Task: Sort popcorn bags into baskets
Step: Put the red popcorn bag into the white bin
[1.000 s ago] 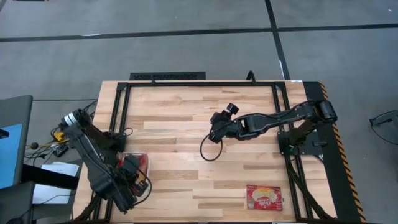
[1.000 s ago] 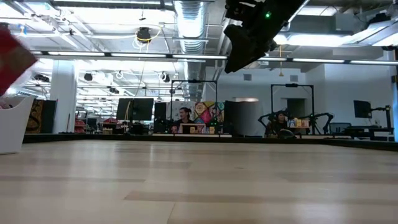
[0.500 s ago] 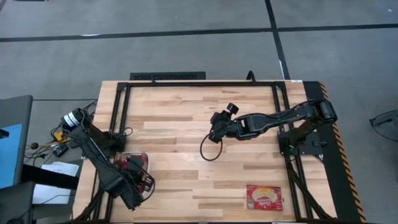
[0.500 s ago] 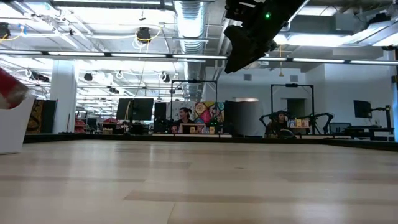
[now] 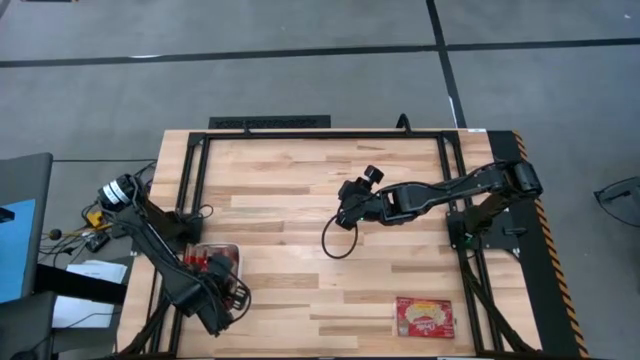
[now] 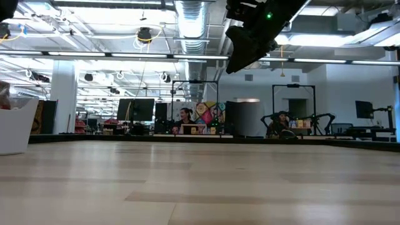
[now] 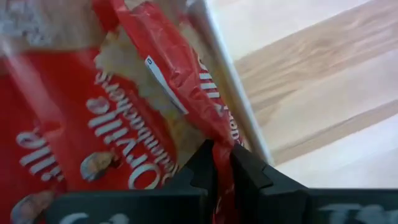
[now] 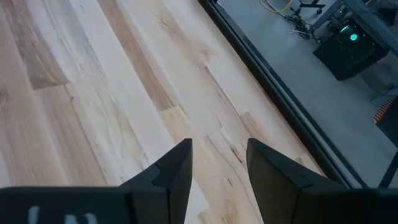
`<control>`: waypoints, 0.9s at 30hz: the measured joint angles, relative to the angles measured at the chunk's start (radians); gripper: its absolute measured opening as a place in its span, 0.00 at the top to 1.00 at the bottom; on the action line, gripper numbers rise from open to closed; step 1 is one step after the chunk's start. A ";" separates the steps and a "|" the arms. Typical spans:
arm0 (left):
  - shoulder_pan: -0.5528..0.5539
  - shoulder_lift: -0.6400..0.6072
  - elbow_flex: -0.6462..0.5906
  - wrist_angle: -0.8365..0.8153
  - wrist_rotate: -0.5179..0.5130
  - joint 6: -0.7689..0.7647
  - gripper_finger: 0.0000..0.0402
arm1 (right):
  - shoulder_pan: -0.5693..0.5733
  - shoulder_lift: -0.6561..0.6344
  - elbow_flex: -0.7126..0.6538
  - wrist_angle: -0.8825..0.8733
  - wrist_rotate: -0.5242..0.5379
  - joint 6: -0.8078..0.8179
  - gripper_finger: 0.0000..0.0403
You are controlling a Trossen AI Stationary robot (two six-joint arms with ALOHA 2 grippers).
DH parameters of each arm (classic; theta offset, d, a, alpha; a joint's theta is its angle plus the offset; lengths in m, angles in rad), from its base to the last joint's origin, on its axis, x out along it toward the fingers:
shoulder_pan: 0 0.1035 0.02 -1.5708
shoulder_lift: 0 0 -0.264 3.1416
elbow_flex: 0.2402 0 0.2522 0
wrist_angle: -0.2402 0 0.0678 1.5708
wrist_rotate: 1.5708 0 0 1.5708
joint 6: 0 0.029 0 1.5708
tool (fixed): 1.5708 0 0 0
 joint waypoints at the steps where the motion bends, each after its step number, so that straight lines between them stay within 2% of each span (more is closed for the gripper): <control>1: 0.000 0.000 0.000 -0.011 0.021 -0.001 0.96 | 0.000 0.000 0.000 0.000 0.000 0.000 0.56; 9: -0.001 0.001 0.000 -0.075 0.145 -0.009 0.98 | 0.000 0.000 0.000 0.000 0.000 0.000 0.58; 17: 0.005 0.002 0.047 -0.247 0.162 -0.012 0.99 | -0.008 -0.001 -0.040 0.035 -0.004 -0.007 0.57; 22: 0.018 0.005 0.032 -0.244 0.165 -0.017 0.99 | -0.030 -0.001 -0.106 0.068 -0.054 0.034 0.56; 27: 0.028 0.078 0.031 -0.228 0.211 -0.017 0.99 | -0.034 0.000 -0.154 0.104 -0.058 0.053 0.57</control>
